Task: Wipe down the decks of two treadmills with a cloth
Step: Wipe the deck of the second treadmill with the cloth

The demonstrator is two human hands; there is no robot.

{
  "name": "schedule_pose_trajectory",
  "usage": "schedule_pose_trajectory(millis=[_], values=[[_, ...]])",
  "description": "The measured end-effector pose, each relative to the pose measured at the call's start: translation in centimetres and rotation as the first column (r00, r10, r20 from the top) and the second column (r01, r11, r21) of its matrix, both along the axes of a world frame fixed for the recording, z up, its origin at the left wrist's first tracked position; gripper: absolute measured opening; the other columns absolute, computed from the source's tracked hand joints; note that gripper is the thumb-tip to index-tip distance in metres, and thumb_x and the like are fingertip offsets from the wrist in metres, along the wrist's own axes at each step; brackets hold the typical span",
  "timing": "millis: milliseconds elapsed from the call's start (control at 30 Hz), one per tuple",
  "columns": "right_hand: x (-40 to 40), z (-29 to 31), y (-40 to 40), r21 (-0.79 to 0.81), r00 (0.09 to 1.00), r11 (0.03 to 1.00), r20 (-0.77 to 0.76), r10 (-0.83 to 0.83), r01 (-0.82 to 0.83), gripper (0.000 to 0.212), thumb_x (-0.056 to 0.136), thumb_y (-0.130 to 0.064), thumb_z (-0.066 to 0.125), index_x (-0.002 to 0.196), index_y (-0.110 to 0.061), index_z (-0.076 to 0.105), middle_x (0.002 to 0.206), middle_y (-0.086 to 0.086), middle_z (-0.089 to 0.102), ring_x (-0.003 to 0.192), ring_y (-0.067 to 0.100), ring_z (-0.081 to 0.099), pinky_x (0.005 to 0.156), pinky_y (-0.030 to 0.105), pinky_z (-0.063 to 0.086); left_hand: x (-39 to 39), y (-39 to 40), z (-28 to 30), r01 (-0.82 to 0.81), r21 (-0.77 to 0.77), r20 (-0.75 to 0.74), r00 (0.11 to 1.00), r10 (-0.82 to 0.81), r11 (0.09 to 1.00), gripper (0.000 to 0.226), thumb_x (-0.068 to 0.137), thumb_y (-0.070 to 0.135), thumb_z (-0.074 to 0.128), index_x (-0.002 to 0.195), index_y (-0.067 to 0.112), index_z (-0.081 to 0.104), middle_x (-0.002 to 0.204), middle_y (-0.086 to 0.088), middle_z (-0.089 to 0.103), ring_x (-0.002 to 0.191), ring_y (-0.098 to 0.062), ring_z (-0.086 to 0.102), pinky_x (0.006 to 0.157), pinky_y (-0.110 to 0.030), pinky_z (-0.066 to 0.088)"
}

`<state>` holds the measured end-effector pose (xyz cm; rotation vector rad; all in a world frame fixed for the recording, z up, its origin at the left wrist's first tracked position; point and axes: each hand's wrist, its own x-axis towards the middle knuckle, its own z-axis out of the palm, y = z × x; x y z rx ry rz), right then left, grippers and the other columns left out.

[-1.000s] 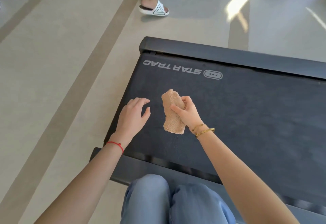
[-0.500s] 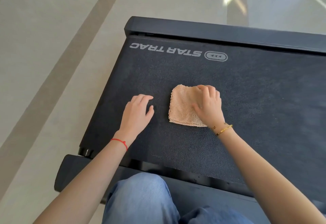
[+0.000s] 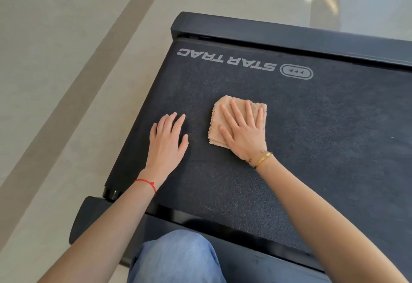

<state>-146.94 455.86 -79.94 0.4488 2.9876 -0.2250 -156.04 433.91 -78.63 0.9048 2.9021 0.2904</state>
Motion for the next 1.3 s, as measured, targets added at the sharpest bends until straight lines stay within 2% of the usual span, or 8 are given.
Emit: schedule_pose_trajectory(millis=[167, 333, 433, 633, 900, 1000, 1200, 1300], values=[[1.5, -0.9, -3.0, 0.035, 0.961, 0.962, -0.046, 0.273, -0.272, 0.059, 0.103, -0.057, 0.016, 0.158, -0.038, 0.004, 0.166, -0.006, 0.009, 0.153, 0.035, 0.0, 0.119, 0.061, 0.001, -1.0, -1.0, -0.8, -0.048, -0.005, -0.029, 0.998, 0.048, 0.999, 0.055, 0.101, 0.033, 0.045, 0.153, 0.019, 0.032, 0.159, -0.009, 0.031, 0.149, -0.029, 0.023, 0.119, -0.057, 0.021], [4.0, -1.0, -0.7, 0.061, 0.924, 0.925, -0.059, 0.378, -0.375, 0.056, 0.105, -0.052, 0.015, 0.158, -0.036, 0.005, 0.166, -0.005, 0.009, 0.153, 0.029, 0.001, 0.122, 0.057, 0.004, -1.3, -1.0, -1.9, -0.09, -0.008, -0.003, 0.996, 0.09, 0.996, 0.057, 0.102, 0.037, 0.041, 0.155, 0.02, 0.028, 0.162, -0.009, 0.025, 0.151, -0.028, 0.018, 0.121, -0.057, 0.016], [1.6, -0.8, 1.0, 0.082, 0.953, 0.95, -0.017, 0.302, -0.3, 0.056, 0.104, -0.052, 0.008, 0.158, -0.036, 0.007, 0.166, -0.004, 0.008, 0.153, 0.031, 0.001, 0.121, 0.058, 0.002, -1.1, -1.0, -2.7, -0.091, -0.015, -0.019, 0.996, 0.091, 0.996, 0.056, 0.103, 0.037, 0.034, 0.156, 0.02, 0.025, 0.163, -0.009, 0.021, 0.152, -0.028, 0.015, 0.122, -0.057, 0.012], [-7.5, -0.9, -0.3, 0.014, 0.999, 1.0, -0.029, -0.017, 0.018, 0.057, 0.102, -0.055, 0.008, 0.157, -0.04, 0.004, 0.167, -0.003, 0.004, 0.152, 0.037, -0.005, 0.119, 0.06, -0.008, -0.9, -1.0, -3.4, -0.114, 0.001, -0.055, 0.992, 0.114, 0.993, 0.057, 0.101, 0.04, 0.026, 0.155, 0.022, 0.027, 0.162, -0.008, 0.025, 0.151, -0.028, 0.018, 0.121, -0.058, 0.013], [-3.6, -1.4, -0.4, 0.07, 0.966, 0.968, -0.079, 0.247, -0.241, 0.054, 0.104, -0.053, 0.015, 0.157, -0.042, 0.011, 0.166, -0.004, 0.012, 0.152, 0.036, 0.005, 0.12, 0.06, 0.0, -1.2, -1.4, -4.0, -0.118, 0.031, -0.097, 0.988, 0.12, 0.993, 0.056, 0.101, 0.044, 0.022, 0.154, 0.025, 0.028, 0.162, -0.003, 0.026, 0.151, -0.024, 0.019, 0.123, -0.053, 0.014], [-4.3, -1.3, 0.2, 0.046, 0.978, 0.98, -0.068, 0.195, -0.193, 0.056, 0.102, -0.053, 0.009, 0.157, -0.039, 0.013, 0.166, -0.004, 0.01, 0.153, 0.034, 0.003, 0.121, 0.058, 0.0, -1.1, -1.3, -3.9, -0.119, 0.021, -0.093, 0.988, 0.12, 0.993, 0.057, 0.101, 0.044, 0.021, 0.154, 0.025, 0.028, 0.162, -0.003, 0.026, 0.151, -0.024, 0.019, 0.122, -0.053, 0.014], [-12.4, -1.0, 1.6, 0.007, 0.995, 0.996, -0.041, -0.088, 0.088, 0.055, 0.103, -0.053, 0.009, 0.157, -0.043, 0.007, 0.167, -0.002, 0.003, 0.152, 0.036, -0.007, 0.118, 0.059, -0.011, -0.9, -1.0, -3.7, -0.138, -0.003, -0.091, 0.986, 0.137, 0.99, 0.058, 0.1, 0.044, 0.017, 0.155, 0.025, 0.027, 0.162, -0.004, 0.026, 0.151, -0.025, 0.019, 0.122, -0.054, 0.016], [-15.2, -0.8, -1.2, 0.011, 0.999, 1.0, -0.035, -0.008, 0.009, 0.055, 0.102, -0.054, 0.009, 0.156, -0.045, 0.005, 0.167, -0.001, 0.003, 0.151, 0.039, -0.007, 0.117, 0.062, -0.01, -0.9, -1.0, -3.7, -0.14, 0.005, -0.097, 0.985, 0.14, 0.99, 0.058, 0.1, 0.043, 0.02, 0.154, 0.025, 0.028, 0.162, -0.003, 0.027, 0.151, -0.024, 0.019, 0.122, -0.054, 0.017]])
